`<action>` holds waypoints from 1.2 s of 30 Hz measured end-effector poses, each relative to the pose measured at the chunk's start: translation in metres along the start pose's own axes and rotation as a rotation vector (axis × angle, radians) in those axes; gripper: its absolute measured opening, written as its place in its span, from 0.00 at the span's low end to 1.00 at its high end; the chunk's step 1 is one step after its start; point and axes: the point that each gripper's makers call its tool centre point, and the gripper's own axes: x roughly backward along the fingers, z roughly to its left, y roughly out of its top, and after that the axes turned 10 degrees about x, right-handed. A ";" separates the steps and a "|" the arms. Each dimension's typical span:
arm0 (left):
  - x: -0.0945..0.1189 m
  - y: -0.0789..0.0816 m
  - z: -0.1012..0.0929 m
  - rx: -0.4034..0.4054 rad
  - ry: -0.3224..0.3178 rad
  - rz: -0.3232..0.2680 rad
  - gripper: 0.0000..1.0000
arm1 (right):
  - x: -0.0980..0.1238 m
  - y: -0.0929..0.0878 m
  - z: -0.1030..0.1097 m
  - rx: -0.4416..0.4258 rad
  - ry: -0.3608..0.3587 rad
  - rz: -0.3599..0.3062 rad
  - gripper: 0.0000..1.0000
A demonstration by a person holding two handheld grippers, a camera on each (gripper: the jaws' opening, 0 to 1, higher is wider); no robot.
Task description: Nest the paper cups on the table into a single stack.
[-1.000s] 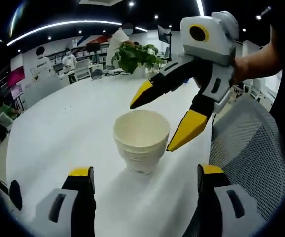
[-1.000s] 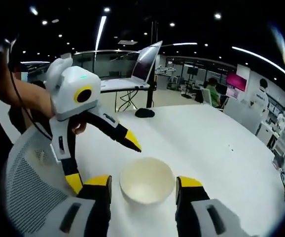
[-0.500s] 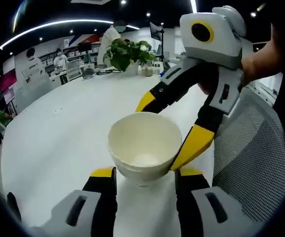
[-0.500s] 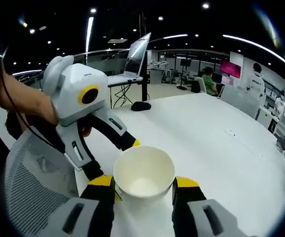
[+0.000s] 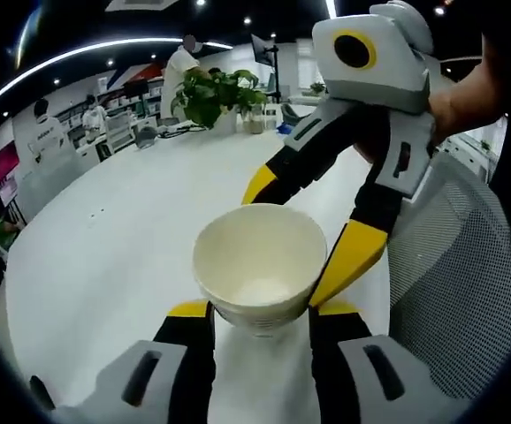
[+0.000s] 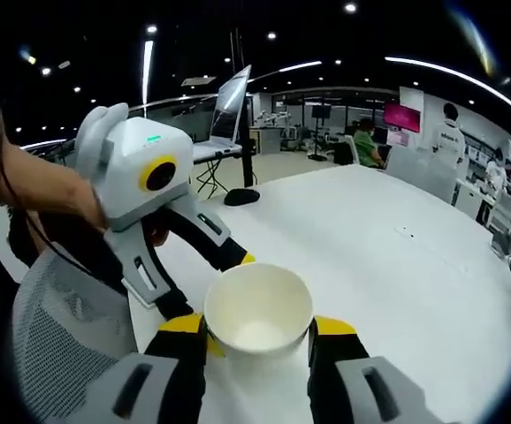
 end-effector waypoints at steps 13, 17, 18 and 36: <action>-0.014 0.021 0.018 -0.031 0.006 0.008 0.40 | -0.002 0.004 -0.034 0.000 -0.029 -0.024 0.45; -0.018 0.029 0.026 -0.035 0.014 0.005 0.40 | -0.005 0.007 -0.044 0.002 -0.036 -0.030 0.45; -0.019 0.032 0.029 -0.034 0.017 0.004 0.40 | -0.005 0.008 -0.047 0.001 -0.038 -0.033 0.45; -0.049 0.031 0.063 -0.018 0.031 0.052 0.40 | -0.021 0.004 -0.078 -0.032 -0.031 -0.021 0.45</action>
